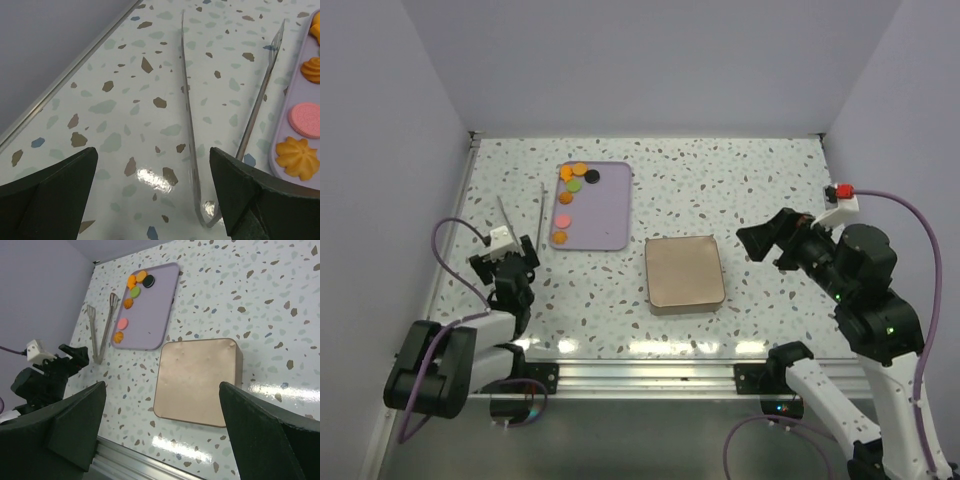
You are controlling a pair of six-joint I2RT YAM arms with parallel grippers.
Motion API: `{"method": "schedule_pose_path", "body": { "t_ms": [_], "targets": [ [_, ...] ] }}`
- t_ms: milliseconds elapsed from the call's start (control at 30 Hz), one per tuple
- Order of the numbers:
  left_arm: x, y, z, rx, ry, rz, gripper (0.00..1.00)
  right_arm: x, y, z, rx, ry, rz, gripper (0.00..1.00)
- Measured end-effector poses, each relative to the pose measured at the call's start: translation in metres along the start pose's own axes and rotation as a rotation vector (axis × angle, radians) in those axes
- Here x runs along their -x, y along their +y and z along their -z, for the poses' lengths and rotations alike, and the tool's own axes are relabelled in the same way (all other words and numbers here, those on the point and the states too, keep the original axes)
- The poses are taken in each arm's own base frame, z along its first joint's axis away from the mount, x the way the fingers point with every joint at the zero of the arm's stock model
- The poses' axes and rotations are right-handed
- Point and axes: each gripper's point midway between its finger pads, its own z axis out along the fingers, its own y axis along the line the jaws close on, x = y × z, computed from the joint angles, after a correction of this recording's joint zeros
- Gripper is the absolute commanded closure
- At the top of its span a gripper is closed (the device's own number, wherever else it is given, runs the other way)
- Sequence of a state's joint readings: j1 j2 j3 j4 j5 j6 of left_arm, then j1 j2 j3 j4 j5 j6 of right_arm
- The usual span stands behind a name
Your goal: Pack the cookies
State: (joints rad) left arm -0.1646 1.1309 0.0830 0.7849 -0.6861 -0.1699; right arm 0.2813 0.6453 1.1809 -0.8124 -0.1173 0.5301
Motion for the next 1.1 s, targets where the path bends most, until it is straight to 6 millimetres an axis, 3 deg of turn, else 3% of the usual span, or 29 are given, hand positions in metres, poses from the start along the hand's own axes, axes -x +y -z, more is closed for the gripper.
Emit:
{"method": "schedule_pose_path", "body": {
  "t_ms": [267,433,500,1100],
  "targets": [
    [0.013,-0.023,-0.029,-0.121,-0.064,0.034,0.0,-0.006,-0.007,-0.023,-0.023,0.035,-0.006,0.01],
    [-0.003,-0.049,-0.031,-0.269,-0.037,-0.034,0.0,-0.015,-0.019,-0.043,-0.069,0.077,-0.012,0.01],
    [0.002,-0.054,-0.031,-0.297,-0.057,-0.039,0.0,-0.02,-0.023,-0.05,-0.079,0.091,-0.017,0.01],
    [0.014,-0.064,-0.029,-0.335,-0.108,-0.052,0.0,-0.035,-0.031,-0.071,-0.083,0.1,-0.087,0.01]
  ]
}}
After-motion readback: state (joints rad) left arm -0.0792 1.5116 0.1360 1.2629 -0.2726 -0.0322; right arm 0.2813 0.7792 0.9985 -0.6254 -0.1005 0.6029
